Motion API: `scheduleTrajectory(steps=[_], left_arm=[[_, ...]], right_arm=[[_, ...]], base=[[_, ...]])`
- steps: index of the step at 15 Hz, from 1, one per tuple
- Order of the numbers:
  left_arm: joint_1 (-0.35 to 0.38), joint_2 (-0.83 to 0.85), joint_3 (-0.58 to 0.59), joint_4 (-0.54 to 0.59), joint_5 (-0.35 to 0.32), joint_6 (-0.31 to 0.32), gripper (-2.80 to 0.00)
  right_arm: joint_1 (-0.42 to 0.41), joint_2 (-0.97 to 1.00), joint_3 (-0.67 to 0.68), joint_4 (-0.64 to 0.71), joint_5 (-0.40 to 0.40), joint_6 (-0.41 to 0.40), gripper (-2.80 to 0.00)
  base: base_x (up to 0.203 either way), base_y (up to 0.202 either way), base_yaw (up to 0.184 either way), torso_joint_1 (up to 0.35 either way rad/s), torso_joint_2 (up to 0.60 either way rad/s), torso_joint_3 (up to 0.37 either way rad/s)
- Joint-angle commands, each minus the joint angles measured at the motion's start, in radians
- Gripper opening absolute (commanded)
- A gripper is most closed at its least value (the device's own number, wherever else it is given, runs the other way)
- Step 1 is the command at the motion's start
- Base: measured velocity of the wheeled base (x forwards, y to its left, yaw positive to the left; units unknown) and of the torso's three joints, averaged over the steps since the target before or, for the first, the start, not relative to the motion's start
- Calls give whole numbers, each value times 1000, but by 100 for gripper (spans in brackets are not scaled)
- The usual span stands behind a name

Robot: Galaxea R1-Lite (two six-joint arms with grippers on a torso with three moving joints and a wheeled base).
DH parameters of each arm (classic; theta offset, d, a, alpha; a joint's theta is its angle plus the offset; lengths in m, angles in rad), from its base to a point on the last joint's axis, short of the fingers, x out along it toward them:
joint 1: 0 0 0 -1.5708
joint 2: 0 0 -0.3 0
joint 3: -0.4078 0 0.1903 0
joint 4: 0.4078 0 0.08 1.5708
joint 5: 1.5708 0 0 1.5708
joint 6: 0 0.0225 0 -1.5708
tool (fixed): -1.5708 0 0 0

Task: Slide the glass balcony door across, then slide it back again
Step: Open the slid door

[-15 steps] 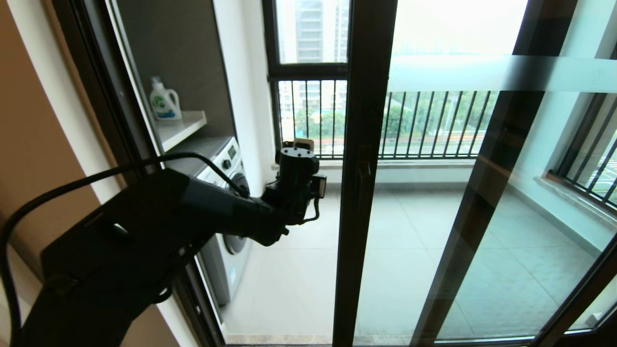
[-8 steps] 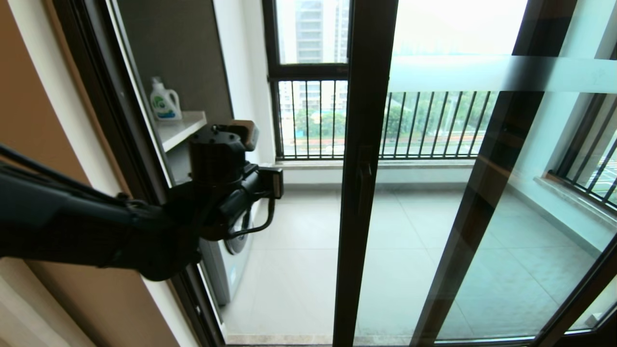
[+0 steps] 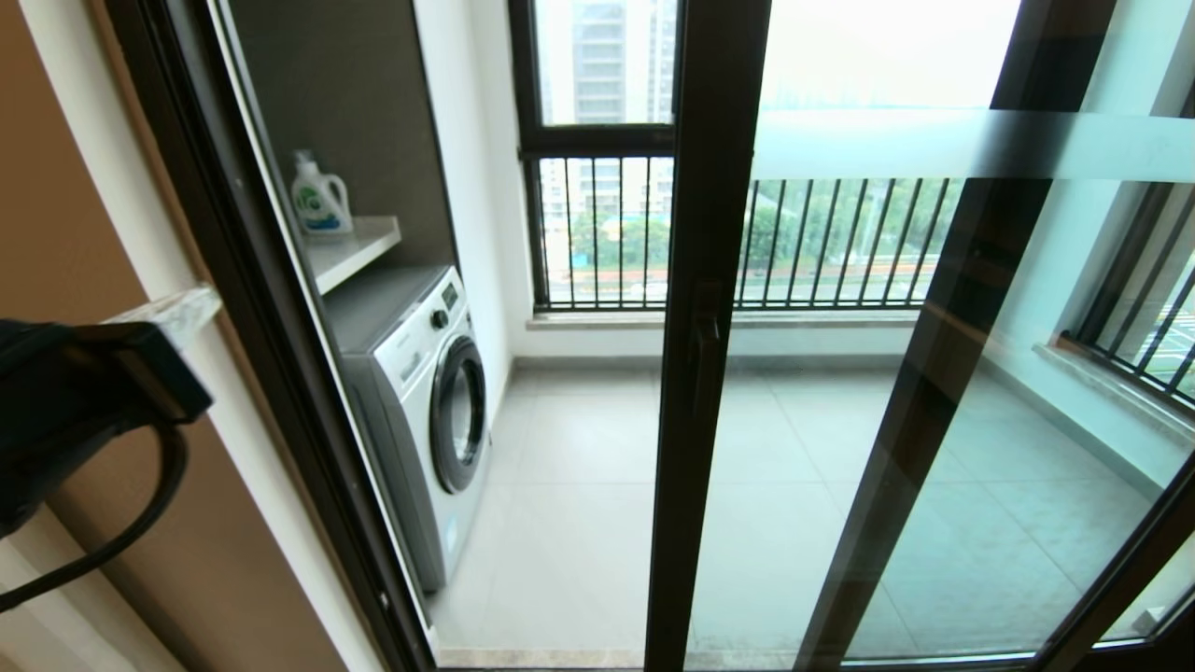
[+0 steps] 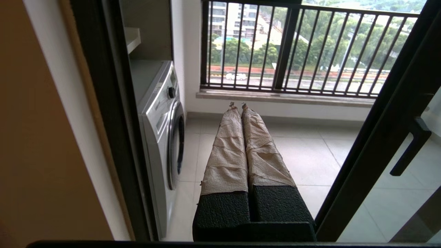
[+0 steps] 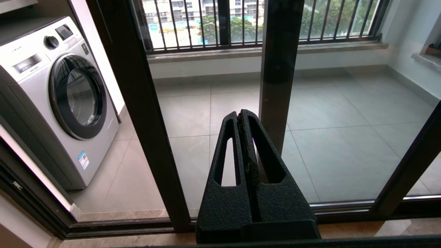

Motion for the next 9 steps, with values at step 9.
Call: scheduleTrajectory(steps=[9], left_arm=[[329, -687, 306, 283, -36, 9, -280]], right_arm=[[0, 0, 12, 0, 0, 0, -280]], base=[[0, 0, 0, 0, 0, 0]])
